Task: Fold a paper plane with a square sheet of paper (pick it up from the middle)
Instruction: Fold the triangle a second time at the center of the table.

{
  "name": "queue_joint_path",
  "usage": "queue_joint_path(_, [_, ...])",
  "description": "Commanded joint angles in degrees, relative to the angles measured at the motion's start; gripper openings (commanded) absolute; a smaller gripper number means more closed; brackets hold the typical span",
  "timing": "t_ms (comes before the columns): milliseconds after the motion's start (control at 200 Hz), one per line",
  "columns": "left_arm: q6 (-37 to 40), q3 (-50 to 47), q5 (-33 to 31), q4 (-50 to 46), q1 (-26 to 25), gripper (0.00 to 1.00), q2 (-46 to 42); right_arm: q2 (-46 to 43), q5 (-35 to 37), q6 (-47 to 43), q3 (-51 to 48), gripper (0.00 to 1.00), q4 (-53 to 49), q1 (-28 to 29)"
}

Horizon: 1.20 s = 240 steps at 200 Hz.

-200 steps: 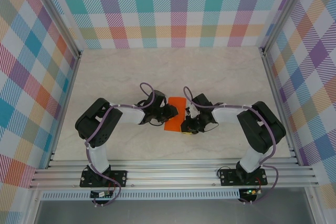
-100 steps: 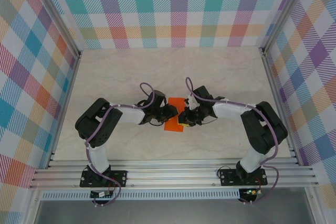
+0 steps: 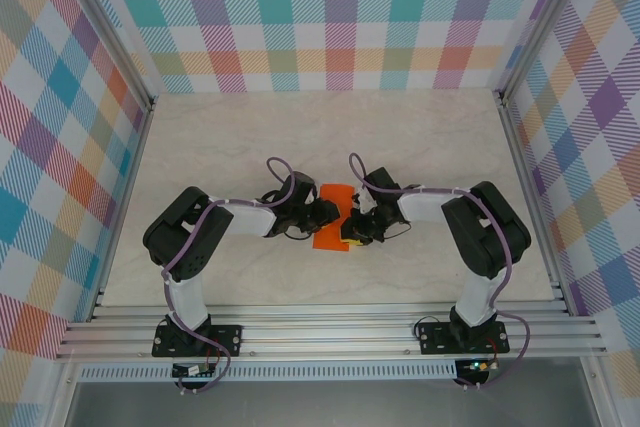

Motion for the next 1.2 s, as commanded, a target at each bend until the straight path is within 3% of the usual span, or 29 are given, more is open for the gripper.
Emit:
queue_joint_path(0, [1.52, 0.01, -0.52, -2.04, -0.34, 0.3, -0.91, 1.63, 4.46, -1.23, -2.81, 0.16, -3.72, 0.0])
queue_joint_path(490, [-3.72, -2.89, 5.56, 8.59, -0.55, 0.38, -1.87, 1.97, 3.69, -0.56, -2.78, 0.16, -2.0, 0.0])
queue_joint_path(695, [-3.2, -3.8, 5.79, 8.33, -0.58, 0.39, 0.3, 2.85, 3.61, -0.44, -2.5, 0.15, -1.86, 0.0])
queue_joint_path(965, [2.72, -1.7, -7.15, -4.86, -0.28, 0.36, -0.78, 2.66, 5.18, -1.42, -2.5, 0.13, -4.24, 0.01])
queue_joint_path(1195, [4.59, -1.22, -10.59, -8.36, 1.49, 0.35, -0.6, 2.63, 5.28, -1.61, -2.28, 0.13, -4.63, 0.0])
